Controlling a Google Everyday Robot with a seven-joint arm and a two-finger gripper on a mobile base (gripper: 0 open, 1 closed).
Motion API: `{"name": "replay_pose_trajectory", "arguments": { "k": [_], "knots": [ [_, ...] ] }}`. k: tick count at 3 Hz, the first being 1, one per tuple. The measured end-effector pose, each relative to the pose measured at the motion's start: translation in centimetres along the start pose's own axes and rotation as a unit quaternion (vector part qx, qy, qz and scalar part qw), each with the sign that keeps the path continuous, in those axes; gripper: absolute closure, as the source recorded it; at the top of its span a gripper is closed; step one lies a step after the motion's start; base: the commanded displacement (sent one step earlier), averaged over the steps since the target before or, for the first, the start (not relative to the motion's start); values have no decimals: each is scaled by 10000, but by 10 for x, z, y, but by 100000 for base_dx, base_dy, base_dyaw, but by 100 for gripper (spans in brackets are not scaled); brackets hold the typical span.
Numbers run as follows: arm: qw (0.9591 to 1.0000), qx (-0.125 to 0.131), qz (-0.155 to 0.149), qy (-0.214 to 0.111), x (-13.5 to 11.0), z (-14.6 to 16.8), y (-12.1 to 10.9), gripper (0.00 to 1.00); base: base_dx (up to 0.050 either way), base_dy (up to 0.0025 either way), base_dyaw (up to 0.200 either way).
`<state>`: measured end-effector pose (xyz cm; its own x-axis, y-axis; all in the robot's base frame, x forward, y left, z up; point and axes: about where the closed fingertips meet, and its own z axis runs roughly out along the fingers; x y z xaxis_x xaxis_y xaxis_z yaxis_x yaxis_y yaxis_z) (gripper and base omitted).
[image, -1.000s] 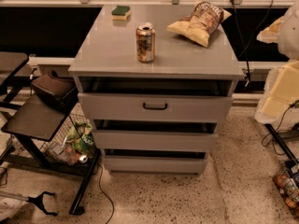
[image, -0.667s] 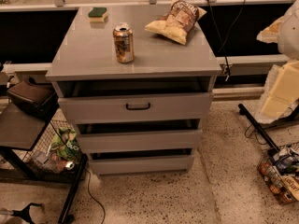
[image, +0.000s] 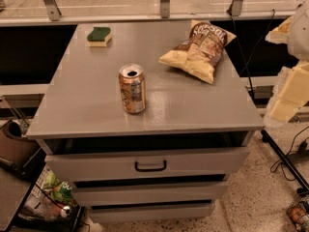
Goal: Move orange can near sponge
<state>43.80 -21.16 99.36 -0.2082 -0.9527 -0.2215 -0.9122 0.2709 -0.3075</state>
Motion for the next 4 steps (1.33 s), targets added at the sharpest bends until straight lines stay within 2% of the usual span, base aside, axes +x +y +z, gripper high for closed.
{"name": "replay_pose_trajectory", "arguments": {
  "k": [2, 3, 4],
  "knots": [
    [10000, 11, -2, -3, 0, -1, 0, 0, -1, 1, 2635],
    [9997, -14, 15, -240, -5, 3, 0, 0, 0, 0, 0],
    [9947, -182, 75, -1014, -19, 24, 2, 0, 0, 0, 0]
  ]
}}
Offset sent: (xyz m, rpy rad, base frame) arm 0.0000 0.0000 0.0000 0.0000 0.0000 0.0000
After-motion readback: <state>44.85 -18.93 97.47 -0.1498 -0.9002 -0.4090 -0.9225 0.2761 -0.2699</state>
